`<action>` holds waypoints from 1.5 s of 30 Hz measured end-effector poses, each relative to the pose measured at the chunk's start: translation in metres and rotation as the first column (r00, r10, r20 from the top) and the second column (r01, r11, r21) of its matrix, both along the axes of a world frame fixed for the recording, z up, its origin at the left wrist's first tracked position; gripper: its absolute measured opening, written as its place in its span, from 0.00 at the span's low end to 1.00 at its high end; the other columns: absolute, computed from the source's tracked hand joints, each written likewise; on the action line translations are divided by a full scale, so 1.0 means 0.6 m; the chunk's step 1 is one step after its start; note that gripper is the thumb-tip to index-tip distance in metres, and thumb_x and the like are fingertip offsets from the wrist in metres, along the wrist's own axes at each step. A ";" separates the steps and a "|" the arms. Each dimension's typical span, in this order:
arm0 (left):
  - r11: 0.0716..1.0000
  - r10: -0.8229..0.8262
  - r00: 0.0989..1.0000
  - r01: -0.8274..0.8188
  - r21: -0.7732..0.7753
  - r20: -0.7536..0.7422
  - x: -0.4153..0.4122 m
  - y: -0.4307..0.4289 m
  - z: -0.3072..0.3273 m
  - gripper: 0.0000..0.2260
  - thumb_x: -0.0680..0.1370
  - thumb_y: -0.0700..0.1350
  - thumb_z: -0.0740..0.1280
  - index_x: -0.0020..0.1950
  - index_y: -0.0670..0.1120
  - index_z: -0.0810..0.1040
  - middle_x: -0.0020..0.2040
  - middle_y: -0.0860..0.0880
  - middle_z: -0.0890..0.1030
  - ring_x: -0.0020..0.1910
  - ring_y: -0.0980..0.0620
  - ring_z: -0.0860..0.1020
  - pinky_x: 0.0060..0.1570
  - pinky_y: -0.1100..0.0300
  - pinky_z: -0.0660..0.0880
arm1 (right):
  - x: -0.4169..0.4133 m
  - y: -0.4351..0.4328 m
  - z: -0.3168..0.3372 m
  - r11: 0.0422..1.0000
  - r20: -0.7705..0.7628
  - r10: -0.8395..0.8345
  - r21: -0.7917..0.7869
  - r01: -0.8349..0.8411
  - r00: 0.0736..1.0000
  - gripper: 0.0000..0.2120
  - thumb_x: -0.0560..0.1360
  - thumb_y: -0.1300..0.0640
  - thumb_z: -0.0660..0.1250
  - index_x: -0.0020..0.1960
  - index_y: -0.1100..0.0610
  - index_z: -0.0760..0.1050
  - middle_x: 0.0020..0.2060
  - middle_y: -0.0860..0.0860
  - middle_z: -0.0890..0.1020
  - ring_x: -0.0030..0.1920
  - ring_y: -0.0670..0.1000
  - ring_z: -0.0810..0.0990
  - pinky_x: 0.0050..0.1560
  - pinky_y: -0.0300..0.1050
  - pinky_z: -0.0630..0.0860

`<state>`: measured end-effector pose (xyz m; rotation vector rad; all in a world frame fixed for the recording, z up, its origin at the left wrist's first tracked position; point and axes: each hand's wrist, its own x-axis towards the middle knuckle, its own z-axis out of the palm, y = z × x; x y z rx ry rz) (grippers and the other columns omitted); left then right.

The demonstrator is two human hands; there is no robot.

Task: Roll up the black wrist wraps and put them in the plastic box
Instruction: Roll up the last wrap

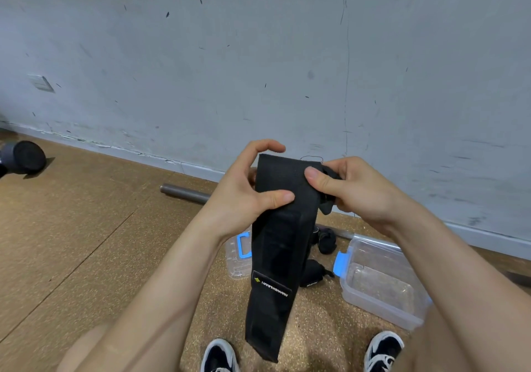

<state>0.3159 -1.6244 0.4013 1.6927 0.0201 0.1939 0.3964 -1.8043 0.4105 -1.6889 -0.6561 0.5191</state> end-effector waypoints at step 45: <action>0.938 0.191 0.981 -0.187 -0.292 -0.015 0.016 -0.002 -0.009 0.19 0.62 0.39 0.77 0.50 0.47 0.77 0.42 0.47 0.82 0.42 0.48 0.81 0.42 0.55 0.80 | 0.012 0.009 -0.013 0.981 -0.227 0.162 0.140 -0.132 0.960 0.27 0.67 0.44 0.75 0.64 0.48 0.77 0.36 0.52 0.76 0.25 0.43 0.62 0.22 0.34 0.56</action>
